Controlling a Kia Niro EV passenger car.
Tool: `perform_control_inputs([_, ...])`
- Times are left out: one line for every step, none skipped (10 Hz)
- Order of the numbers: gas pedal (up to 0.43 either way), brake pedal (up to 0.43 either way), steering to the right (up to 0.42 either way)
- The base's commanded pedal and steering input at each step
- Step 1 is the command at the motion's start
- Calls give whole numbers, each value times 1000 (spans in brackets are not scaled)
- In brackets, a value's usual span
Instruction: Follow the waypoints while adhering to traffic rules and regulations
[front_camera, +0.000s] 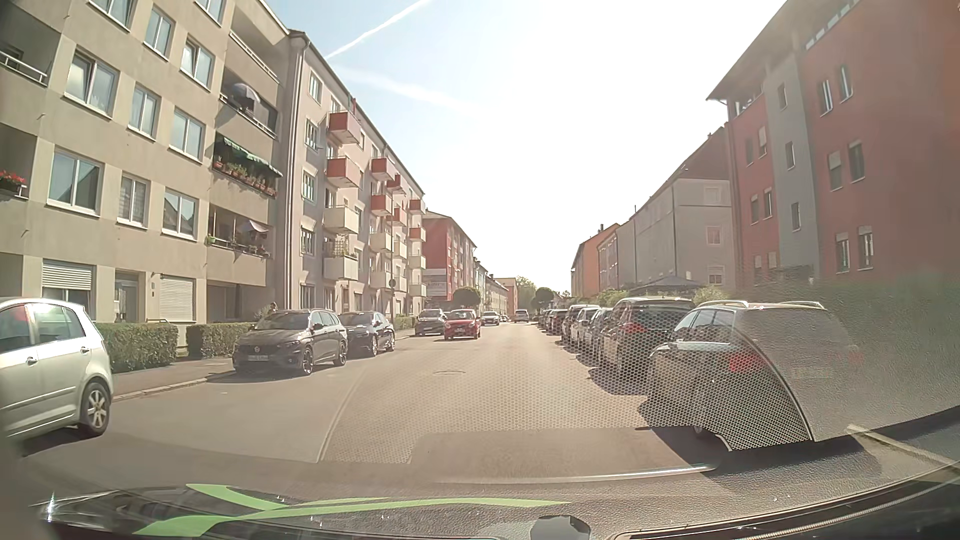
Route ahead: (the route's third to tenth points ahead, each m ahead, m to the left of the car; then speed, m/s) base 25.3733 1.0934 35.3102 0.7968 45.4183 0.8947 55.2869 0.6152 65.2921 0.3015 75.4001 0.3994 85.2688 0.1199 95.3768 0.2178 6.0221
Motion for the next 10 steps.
perform_control_inputs([87,0,7])
perform_control_inputs([87,0,7])
perform_control_inputs([87,0,7])
perform_control_inputs([87,0,6])
perform_control_inputs([87,0,4])
perform_control_inputs([87,0,-1])
perform_control_inputs([87,0,-3])
perform_control_inputs([87,0,-3])
perform_control_inputs([87,0,-3])
perform_control_inputs([98,0,-3])
